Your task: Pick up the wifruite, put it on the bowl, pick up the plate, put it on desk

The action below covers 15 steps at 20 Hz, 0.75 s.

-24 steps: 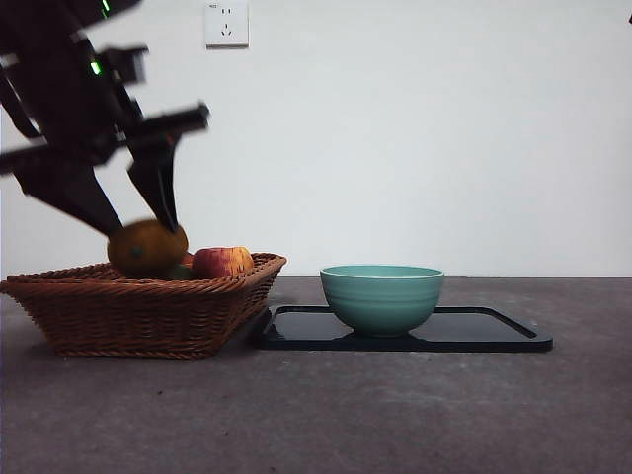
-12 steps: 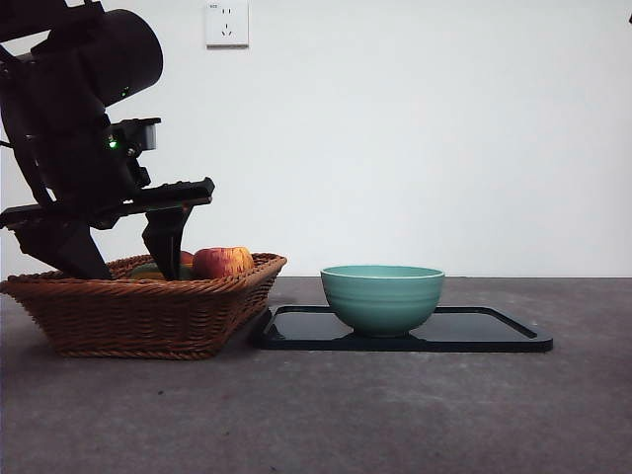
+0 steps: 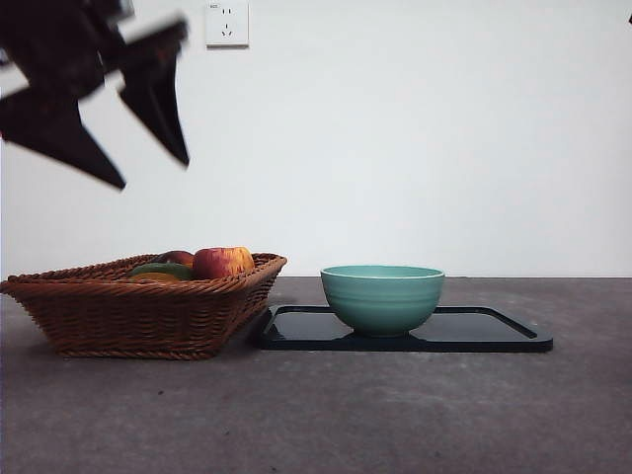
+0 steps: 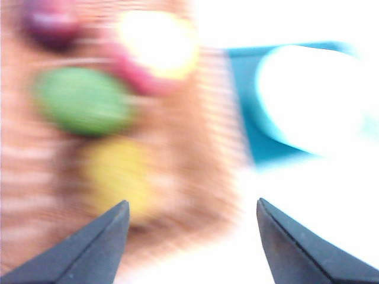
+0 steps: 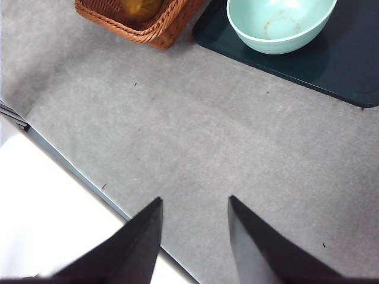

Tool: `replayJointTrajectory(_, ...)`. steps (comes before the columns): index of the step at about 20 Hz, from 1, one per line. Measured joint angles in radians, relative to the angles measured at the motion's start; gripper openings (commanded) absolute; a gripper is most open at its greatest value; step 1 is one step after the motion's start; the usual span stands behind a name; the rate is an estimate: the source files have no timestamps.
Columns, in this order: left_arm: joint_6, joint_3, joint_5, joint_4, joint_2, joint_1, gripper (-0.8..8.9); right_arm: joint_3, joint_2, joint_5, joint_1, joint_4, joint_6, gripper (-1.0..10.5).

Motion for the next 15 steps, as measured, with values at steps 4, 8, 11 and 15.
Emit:
replayJointTrajectory(4, 0.071, 0.0, 0.344, -0.166, -0.17, -0.013, 3.43, 0.0, 0.0, 0.0, 0.0, 0.0, 0.0, 1.8)
replayJointTrajectory(8, 0.127, 0.0, 0.441, -0.249, -0.26, -0.025, 3.43, 0.0, 0.0, 0.0, 0.0, 0.0, 0.0, 1.8)
replayJointTrajectory(11, 0.142, 0.0, 0.441, -0.253, -0.275, -0.025, 3.43, 0.0, 0.0, 0.0, 0.0, 0.0, 0.0, 1.8)
replayJointTrajectory(15, 0.143, 0.0, 0.441, -0.254, -0.275, -0.025, 3.43, 0.0, 0.0, 0.0, 0.0, 0.0, 0.002, 1.8)
